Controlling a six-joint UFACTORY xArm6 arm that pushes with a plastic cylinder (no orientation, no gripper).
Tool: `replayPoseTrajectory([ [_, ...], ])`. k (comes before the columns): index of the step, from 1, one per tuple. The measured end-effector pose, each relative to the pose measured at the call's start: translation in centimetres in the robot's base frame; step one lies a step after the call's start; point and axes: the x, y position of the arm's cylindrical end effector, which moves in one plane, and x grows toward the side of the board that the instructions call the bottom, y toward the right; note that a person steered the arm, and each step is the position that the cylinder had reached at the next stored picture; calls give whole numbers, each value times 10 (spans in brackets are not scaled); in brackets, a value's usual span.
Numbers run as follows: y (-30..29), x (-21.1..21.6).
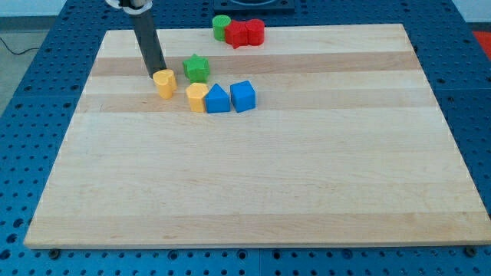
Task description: Move the yellow heart to the left of the yellow hexagon
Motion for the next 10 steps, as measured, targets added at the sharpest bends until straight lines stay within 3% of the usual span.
replayPoseTrajectory([
  [2, 4, -15],
  [4, 4, 28],
  [8, -1, 24],
  [10, 44, -1],
])
